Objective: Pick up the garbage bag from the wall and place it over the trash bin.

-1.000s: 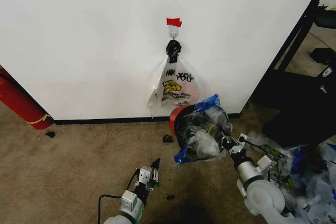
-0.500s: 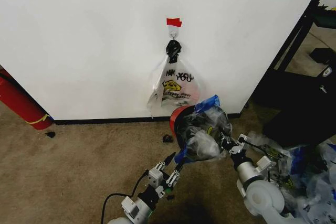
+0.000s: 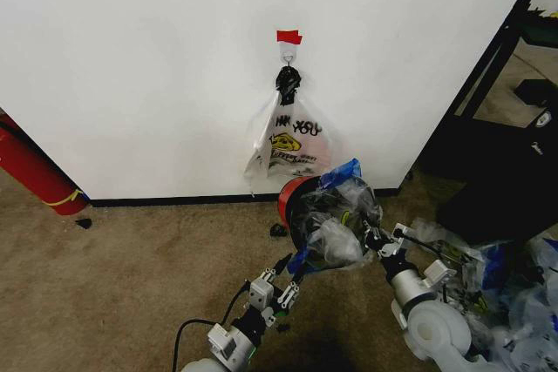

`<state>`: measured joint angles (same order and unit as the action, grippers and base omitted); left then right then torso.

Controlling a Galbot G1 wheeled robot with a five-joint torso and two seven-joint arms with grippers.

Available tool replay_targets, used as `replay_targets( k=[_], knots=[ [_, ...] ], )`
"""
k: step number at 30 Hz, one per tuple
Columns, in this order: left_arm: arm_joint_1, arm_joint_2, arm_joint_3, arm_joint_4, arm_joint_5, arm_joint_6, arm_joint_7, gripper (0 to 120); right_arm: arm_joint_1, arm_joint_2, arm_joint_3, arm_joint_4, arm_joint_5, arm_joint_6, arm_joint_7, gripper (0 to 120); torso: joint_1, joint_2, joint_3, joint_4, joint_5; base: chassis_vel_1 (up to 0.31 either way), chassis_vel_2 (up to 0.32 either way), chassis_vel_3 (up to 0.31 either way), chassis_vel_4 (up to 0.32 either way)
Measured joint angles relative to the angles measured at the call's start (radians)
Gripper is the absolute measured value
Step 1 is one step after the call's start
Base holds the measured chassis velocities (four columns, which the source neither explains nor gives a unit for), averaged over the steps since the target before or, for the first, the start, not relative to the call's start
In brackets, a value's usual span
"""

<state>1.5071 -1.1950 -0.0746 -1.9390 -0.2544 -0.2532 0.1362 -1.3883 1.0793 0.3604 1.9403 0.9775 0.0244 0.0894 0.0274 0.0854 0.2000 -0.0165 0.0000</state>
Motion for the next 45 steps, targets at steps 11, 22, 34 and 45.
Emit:
replay_targets(
  k=[11, 22, 34, 45],
  knots=[
    [-0.018, -0.020, -0.007, 0.023, 0.030, 0.055, -0.134, 0, 0.009, 0.002, -0.001, -0.015, -0.013, 0.000, 0.006, 0, 0.000, 0.000, 0.000, 0.0000, 0.0000, 0.000, 0.000, 0.000, 0.000],
    [-0.051, -0.038, -0.018, 0.096, 0.117, 0.239, -0.368, 0, 0.015, 0.002, -0.006, -0.017, -0.012, -0.029, 0.040, 0, 0.000, 0.000, 0.000, 0.0000, 0.0000, 0.000, 0.000, 0.000, 0.000],
    [-0.055, -0.040, -0.043, 0.127, 0.121, -0.026, -0.211, 14, 0.032, 0.003, -0.006, -0.038, -0.012, -0.032, 0.048, 0, 0.000, 0.000, 0.000, -0.0001, -0.0002, 0.000, 0.000, 0.000, 0.000],
    [-0.074, -0.010, -0.214, 0.125, 0.405, -0.144, -0.115, 55, 0.036, -0.007, -0.002, -0.048, -0.075, -0.041, 0.085, 0, 0.000, 0.000, 0.000, 0.0000, -0.0002, 0.000, 0.000, 0.000, 0.000]
  ],
)
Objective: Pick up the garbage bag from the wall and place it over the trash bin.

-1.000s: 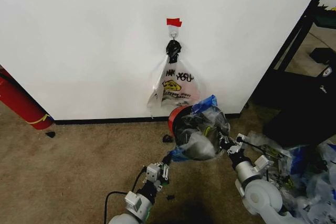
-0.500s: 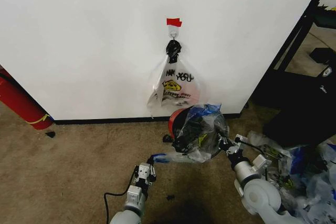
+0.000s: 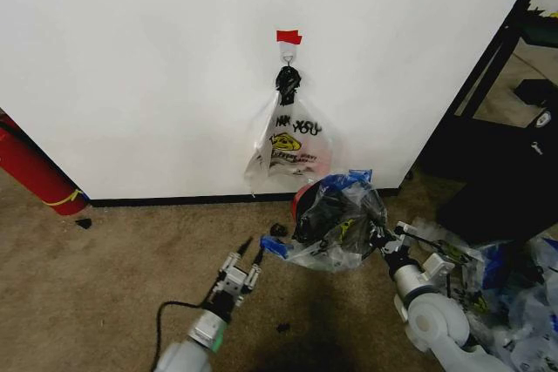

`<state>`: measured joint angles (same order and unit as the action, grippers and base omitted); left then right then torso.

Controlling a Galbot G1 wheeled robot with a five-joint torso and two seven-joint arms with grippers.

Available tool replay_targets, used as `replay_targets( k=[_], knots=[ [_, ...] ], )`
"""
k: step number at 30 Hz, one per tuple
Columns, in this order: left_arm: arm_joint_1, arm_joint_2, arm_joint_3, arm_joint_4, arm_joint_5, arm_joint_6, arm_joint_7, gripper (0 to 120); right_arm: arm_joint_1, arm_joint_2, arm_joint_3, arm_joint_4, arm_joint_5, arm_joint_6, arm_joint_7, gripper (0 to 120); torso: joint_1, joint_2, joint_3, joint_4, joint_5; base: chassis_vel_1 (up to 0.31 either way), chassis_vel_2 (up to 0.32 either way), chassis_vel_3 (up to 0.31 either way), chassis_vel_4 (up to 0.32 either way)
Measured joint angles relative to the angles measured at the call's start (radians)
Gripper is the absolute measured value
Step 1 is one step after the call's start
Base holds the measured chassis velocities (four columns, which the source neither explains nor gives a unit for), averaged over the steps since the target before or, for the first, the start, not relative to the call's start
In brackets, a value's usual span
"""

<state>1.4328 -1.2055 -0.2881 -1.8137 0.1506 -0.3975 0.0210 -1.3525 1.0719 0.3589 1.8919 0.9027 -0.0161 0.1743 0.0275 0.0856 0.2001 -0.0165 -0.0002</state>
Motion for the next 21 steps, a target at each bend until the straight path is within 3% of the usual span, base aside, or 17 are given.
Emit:
replay_targets(
  k=[2, 3, 5, 10, 12, 17, 18, 21],
  knots=[
    [0.012, 0.022, -0.006, -0.080, -0.020, 0.017, 0.029, 62, 0.000, 0.000, -0.004, 0.003, -0.004, 0.000, -0.002, 0, 0.000, 0.000, 0.000, -0.0002, 0.0002, 0.000, 0.000, 0.000, 0.000],
    [0.012, 0.022, -0.006, -0.080, -0.020, 0.017, 0.029, 62, 0.000, 0.000, -0.004, 0.003, -0.004, 0.000, -0.002, 0, 0.000, 0.000, 0.000, -0.0002, 0.0002, 0.000, 0.000, 0.000, 0.000],
    [0.037, 0.060, 0.003, -0.154, -0.056, 0.019, 0.089, 73, 0.004, 0.001, -0.009, 0.010, -0.008, -0.001, -0.003, 0, 0.000, 0.000, 0.000, 0.0001, 0.0005, 0.000, 0.000, 0.000, 0.000],
    [0.025, 0.058, 0.028, -0.182, -0.082, -0.033, 0.097, 90, 0.006, 0.005, -0.020, 0.017, -0.022, -0.005, -0.003, 0, 0.000, 0.000, 0.000, 0.0000, 0.0001, 0.000, 0.000, 0.000, 0.000],
    [0.013, 0.055, 0.032, -0.188, -0.020, -0.058, 0.098, 96, 0.001, 0.005, -0.033, 0.017, -0.057, 0.004, -0.004, 0, 0.000, 0.000, 0.000, 0.0000, 0.0000, 0.000, 0.000, 0.000, 0.000],
    [-0.046, 0.092, 0.018, -0.200, 0.260, -0.090, 0.111, 99, -0.027, 0.008, -0.076, 0.031, -0.192, 0.064, -0.015, 0, 0.000, 0.000, 0.000, -0.0001, 0.0002, 0.000, 0.000, 0.000, 0.000],
    [-0.080, 0.104, 0.019, -0.188, 0.360, -0.084, 0.095, 99, -0.035, 0.013, -0.090, 0.039, -0.237, 0.081, -0.018, 0, 0.000, 0.000, 0.000, -0.0001, 0.0003, 0.000, 0.000, 0.000, 0.000],
    [-0.110, 0.109, 0.024, -0.169, 0.437, -0.075, 0.072, 98, -0.041, 0.017, -0.100, 0.042, -0.279, 0.099, -0.022, 0, 0.000, 0.000, 0.000, -0.0002, 0.0001, 0.000, 0.000, 0.000, 0.000]
  ],
)
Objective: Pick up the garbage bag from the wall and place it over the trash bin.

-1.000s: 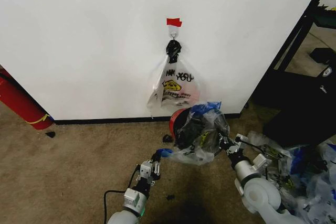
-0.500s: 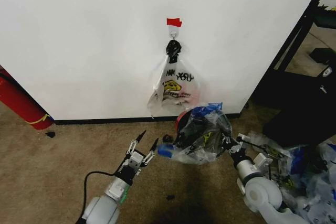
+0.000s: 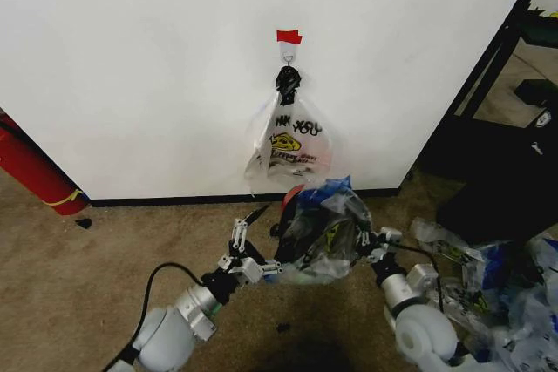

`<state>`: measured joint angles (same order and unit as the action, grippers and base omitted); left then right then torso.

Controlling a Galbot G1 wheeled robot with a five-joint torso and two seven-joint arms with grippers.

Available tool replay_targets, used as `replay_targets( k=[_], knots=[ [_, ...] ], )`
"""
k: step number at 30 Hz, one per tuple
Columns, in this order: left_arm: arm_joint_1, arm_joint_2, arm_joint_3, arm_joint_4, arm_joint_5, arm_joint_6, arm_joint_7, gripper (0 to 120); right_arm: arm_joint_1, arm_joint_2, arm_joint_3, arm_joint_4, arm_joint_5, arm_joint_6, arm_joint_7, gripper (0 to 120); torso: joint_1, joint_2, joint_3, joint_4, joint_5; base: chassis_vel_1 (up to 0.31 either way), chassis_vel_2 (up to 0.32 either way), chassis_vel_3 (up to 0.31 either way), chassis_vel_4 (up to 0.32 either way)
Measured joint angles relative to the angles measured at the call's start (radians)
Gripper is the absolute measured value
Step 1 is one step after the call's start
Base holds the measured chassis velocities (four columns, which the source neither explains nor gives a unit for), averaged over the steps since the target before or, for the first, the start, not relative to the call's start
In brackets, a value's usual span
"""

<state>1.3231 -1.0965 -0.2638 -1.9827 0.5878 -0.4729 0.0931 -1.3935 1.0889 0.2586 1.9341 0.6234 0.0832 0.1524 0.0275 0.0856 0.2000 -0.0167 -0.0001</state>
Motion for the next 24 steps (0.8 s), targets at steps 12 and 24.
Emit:
replay_targets(
  k=[12, 24],
  knots=[
    [-0.041, -0.045, 0.061, 0.038, 0.131, 0.138, -0.118, 72, -0.017, 0.013, -0.027, 0.024, -0.105, 0.033, -0.009, 0, 0.000, 0.000, 0.000, 0.0002, 0.0001, 0.000, 0.000, 0.000, 0.000],
    [-0.013, -0.039, 0.063, -0.003, 0.142, 0.116, -0.166, 30, -0.010, 0.022, -0.034, 0.022, -0.088, 0.016, -0.008, 0, 0.000, 0.000, 0.000, 0.0002, 0.0001, 0.000, 0.000, 0.000, 0.000]
  ],
)
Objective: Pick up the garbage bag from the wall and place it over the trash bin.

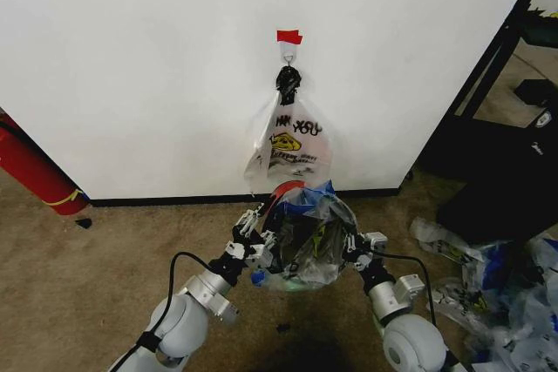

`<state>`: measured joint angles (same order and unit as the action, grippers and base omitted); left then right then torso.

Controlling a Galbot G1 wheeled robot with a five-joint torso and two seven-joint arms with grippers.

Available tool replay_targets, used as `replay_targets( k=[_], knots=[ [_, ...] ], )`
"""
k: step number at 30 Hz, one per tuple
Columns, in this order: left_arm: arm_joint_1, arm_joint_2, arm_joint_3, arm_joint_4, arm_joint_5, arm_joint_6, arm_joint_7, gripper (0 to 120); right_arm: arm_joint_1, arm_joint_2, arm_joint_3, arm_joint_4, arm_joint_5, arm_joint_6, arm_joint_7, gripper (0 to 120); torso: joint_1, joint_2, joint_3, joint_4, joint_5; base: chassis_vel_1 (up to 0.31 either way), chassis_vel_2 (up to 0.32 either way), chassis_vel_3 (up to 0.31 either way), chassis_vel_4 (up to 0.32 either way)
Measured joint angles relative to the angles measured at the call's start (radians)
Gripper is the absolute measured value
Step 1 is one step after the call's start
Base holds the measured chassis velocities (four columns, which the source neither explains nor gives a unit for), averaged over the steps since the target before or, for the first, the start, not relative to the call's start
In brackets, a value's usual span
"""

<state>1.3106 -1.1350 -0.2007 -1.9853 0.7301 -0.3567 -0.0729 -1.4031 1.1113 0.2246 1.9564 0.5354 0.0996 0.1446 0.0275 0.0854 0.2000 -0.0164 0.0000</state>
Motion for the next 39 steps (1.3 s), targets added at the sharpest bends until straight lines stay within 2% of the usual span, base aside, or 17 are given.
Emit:
replay_targets(
  k=[2, 4, 6, 8, 9, 10, 12, 13, 17, 20, 23, 29, 31, 33, 39],
  knots=[
    [-0.001, -0.004, 0.003, 0.001, -0.011, -0.023, -0.003, 24, 0.000, 0.002, 0.000, 0.000, 0.005, -0.002, 0.000, 0, 0.000, 0.000, 0.000, 0.0000, 0.0000, 0.000, 0.000, 0.000, 0.000],
    [-0.004, -0.010, 0.005, 0.015, -0.024, -0.050, -0.006, 12, -0.002, 0.004, -0.001, 0.005, 0.012, -0.005, 0.001, 0, 0.000, 0.000, 0.000, -0.0001, -0.0001, 0.000, 0.000, 0.000, 0.000],
    [-0.004, -0.011, 0.005, 0.018, -0.028, -0.052, -0.007, 11, -0.002, 0.005, -0.001, 0.006, 0.012, -0.006, 0.001, 0, 0.000, 0.000, 0.000, -0.0001, 0.0000, 0.000, 0.000, 0.000, 0.000],
    [-0.004, -0.012, 0.006, 0.024, -0.053, -0.054, -0.009, 3, -0.005, 0.006, -0.001, 0.012, 0.012, -0.005, 0.000, 0, 0.000, 0.000, 0.000, -0.0001, -0.0001, 0.000, 0.000, 0.000, 0.000],
    [-0.001, -0.011, 0.011, 0.024, -0.109, -0.044, -0.015, 0, -0.010, 0.006, 0.000, 0.014, 0.010, -0.005, -0.004, 0, 0.000, 0.000, 0.000, -0.0001, -0.0001, 0.000, 0.000, 0.000, 0.000],
    [0.000, -0.010, 0.013, 0.024, -0.124, -0.039, -0.018, 0, -0.010, 0.006, 0.000, 0.014, 0.010, -0.005, -0.005, 0, 0.000, 0.000, 0.000, -0.0001, 0.0000, 0.000, 0.000, 0.000, 0.000],
    [0.013, -0.006, 0.038, 0.015, -0.269, 0.007, -0.051, 0, -0.018, 0.006, 0.007, 0.014, -0.002, 0.003, -0.013, 0, 0.000, 0.000, 0.000, -0.0001, -0.0001, 0.000, 0.000, 0.000, 0.000],
    [0.013, -0.006, 0.038, 0.015, -0.269, 0.007, -0.051, 0, -0.018, 0.006, 0.007, 0.014, -0.002, 0.003, -0.013, 0, 0.000, 0.000, 0.000, -0.0001, -0.0001, 0.000, 0.000, 0.000, 0.000],
    [0.020, 0.007, 0.042, 0.000, -0.407, 0.070, -0.119, 0, -0.029, 0.001, 0.025, 0.006, -0.034, 0.018, -0.030, 0, 0.000, 0.000, 0.000, -0.0002, -0.0001, 0.000, 0.000, 0.000, 0.000],
    [0.022, 0.033, 0.020, -0.009, -0.462, 0.136, -0.163, 0, -0.031, -0.008, 0.042, -0.001, -0.042, 0.038, -0.059, 0, 0.000, 0.000, 0.000, -0.0001, 0.0000, 0.000, 0.000, 0.000, 0.000],
    [0.026, 0.048, 0.008, -0.005, -0.468, 0.153, -0.171, 0, -0.031, -0.017, 0.053, -0.005, -0.038, 0.049, -0.084, 0, 0.000, 0.000, 0.000, -0.0002, 0.0000, 0.000, 0.000, 0.000, 0.000],
    [0.031, 0.063, 0.002, 0.010, -0.526, 0.148, -0.119, 0, -0.033, -0.047, 0.077, -0.004, 0.043, 0.066, -0.209, 0, 0.000, 0.000, 0.000, -0.0001, -0.0001, 0.000, 0.000, 0.000, 0.000],
    [0.023, 0.066, 0.005, 0.018, -0.584, 0.128, -0.056, 0, -0.028, -0.056, 0.079, -0.003, 0.124, 0.066, -0.289, 0, 0.000, 0.000, 0.000, 0.0000, 0.0001, 0.000, 0.000, 0.000, 0.000],
    [0.011, 0.066, 0.007, 0.028, -0.610, 0.125, -0.037, 0, -0.026, -0.057, 0.081, -0.004, 0.181, 0.064, -0.339, 0, 0.000, 0.000, 0.000, -0.0001, -0.0002, 0.000, 0.000, 0.000, 0.000],
    [-0.006, 0.055, 0.008, 0.059, -0.680, 0.121, -0.053, 0, -0.029, -0.053, 0.079, -0.025, 0.251, 0.056, -0.379, 0, 0.000, 0.000, 0.000, -0.0003, -0.0001, 0.000, 0.000, 0.000, 0.000]
  ],
)
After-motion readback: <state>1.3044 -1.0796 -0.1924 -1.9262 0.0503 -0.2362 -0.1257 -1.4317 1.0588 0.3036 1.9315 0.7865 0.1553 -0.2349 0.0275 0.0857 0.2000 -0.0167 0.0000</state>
